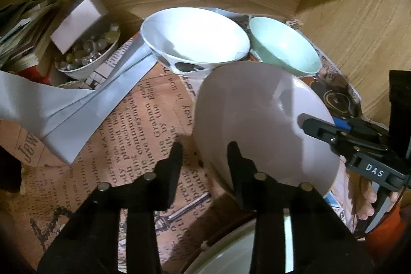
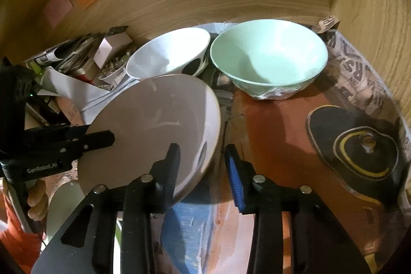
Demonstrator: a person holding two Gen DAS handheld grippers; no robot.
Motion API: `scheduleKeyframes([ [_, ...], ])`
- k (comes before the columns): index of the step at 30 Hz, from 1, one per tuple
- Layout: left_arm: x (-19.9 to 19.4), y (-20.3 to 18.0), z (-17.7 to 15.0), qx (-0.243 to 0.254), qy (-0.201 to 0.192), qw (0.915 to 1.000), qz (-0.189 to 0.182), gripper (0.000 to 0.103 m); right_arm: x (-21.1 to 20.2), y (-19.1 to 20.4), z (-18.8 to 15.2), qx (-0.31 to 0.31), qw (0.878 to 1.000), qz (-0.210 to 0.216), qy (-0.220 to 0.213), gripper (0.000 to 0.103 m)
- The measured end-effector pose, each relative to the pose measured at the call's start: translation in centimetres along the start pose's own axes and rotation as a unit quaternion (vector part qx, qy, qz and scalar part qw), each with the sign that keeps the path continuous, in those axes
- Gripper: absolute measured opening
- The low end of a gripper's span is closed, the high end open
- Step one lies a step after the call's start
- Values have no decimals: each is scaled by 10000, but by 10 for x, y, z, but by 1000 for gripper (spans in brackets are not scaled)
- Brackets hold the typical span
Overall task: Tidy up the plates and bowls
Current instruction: 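Reach the left gripper to the pale pink bowl and grasp its rim, then lift the pale pink bowl with the left gripper toward the plate stack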
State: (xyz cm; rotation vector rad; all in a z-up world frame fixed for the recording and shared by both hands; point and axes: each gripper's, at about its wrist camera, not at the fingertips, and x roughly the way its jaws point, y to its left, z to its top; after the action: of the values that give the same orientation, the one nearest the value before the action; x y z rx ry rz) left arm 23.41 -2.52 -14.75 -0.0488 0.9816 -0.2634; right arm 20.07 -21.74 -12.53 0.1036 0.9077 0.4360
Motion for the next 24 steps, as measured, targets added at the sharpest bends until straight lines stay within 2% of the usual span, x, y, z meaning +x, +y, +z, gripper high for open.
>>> scheduleKeyframes([
  [1,0,-2,0,37,2,10000,-14,29,0,1,0,-16,10000,33,2,26],
  [6,2,-7,0,150,52,9999,-50,23,-2,1,-1,14,10000,77,-27,25],
  [14,2,-11,2,86,26,9999,70,23,-7,4,-1,50,10000,13,-75,25],
  [24,-16,-19,-3,179,-204,9995,155,23,-20,7,-2,83,9997,-82,-225,25],
])
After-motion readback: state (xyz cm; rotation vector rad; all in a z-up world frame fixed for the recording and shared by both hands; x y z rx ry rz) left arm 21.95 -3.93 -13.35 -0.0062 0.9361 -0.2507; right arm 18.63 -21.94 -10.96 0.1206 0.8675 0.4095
